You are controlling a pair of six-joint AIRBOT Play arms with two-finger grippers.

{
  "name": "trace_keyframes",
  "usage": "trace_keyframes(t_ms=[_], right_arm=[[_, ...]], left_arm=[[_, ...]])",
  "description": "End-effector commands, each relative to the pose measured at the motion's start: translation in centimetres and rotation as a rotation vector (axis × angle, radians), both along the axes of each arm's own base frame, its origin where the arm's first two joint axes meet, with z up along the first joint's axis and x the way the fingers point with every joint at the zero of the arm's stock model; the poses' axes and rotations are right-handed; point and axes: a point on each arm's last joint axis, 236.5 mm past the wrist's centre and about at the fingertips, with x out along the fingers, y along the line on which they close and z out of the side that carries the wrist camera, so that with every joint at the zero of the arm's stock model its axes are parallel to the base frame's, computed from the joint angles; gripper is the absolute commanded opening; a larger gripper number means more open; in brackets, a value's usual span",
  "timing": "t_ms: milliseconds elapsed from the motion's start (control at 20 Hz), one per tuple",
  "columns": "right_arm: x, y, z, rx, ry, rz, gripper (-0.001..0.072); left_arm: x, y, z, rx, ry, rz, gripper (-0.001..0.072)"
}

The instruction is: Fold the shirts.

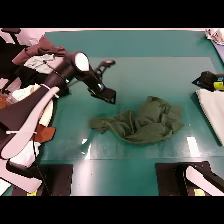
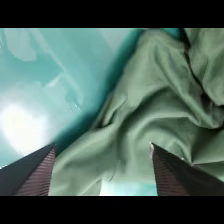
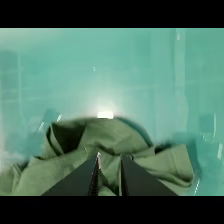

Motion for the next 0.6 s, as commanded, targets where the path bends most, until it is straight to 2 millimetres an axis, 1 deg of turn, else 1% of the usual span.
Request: trace_keyframes(t_ms=[0, 50, 150, 350, 500, 550], right_arm=[[-1.1, 0.4, -1.7, 0.007, 0.030, 0.004, 0.0166], [-1.2, 0.4, -1.7, 0.008, 0.035, 0.007, 0.0166], [-1.3, 0.5, -1.7, 0.009, 0.034, 0.009, 0.0166], [-1.4, 0.6, -1.6, 0.010, 0.037, 0.013, 0.0166], [-1.5, 0.7, -1.6, 0.010, 0.037, 0.014, 0.0166], [-1.5, 0.7, -1.6, 0.010, 0.037, 0.014, 0.0166]], left_arm=[[-1.5, -2.8, -3.7, 0.005, -0.005, -0.069, 0.0675], [-1.4, -3.4, -4.3, -0.004, 0.002, -0.065, 0.0675], [-1.3, -3.7, -5.1, -0.009, 0.009, -0.058, 0.0676], [-0.9, -4.9, -6.2, -0.038, -0.004, -0.066, 0.0675], [-1.9, -6.0, -7.3, -0.039, 0.008, -0.104, 0.0674], [-2.3, -6.5, -7.3, -0.040, 0.001, -0.118, 0.0673]])
